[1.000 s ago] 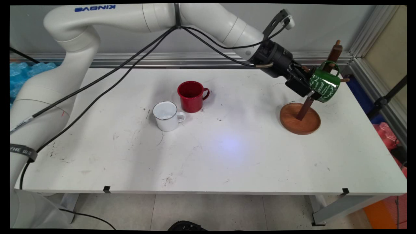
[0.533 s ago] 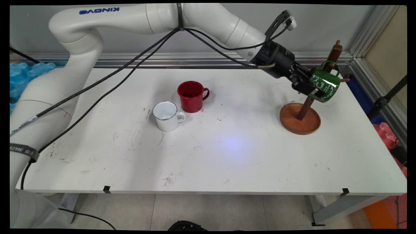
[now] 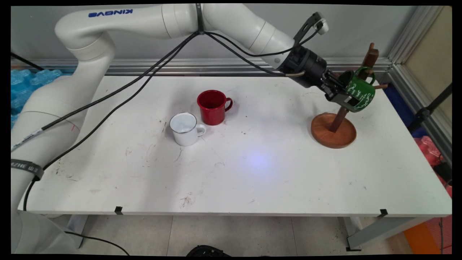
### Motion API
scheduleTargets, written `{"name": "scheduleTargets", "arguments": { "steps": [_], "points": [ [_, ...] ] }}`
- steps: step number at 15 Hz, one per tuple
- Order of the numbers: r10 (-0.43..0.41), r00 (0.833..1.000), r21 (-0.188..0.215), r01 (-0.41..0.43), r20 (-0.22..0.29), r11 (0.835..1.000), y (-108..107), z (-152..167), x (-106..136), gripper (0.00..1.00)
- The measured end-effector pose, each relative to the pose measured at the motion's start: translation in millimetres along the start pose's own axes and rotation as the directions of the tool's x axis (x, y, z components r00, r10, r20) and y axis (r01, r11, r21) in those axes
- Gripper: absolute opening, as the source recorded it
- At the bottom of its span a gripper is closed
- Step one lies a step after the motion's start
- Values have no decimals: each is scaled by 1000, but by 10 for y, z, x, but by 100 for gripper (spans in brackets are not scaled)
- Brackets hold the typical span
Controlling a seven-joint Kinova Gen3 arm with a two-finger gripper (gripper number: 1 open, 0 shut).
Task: Place the picked object on the table
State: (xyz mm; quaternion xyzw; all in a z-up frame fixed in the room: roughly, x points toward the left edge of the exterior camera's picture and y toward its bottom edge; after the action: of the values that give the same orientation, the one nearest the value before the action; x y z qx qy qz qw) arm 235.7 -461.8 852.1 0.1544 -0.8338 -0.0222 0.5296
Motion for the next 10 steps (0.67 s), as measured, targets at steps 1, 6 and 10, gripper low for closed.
{"name": "scheduleTargets", "arguments": {
  "steps": [1, 6, 10],
  "points": [
    [1, 1000, -3, -1, 1, 1000, 10, -10, 0, 0],
    [10, 1000, -17, -10, -2, 1000, 88, -71, 49, 0],
    [23, 1000, -28, -23, -12, 999, 166, -122, 135, 0]
  ]
}}
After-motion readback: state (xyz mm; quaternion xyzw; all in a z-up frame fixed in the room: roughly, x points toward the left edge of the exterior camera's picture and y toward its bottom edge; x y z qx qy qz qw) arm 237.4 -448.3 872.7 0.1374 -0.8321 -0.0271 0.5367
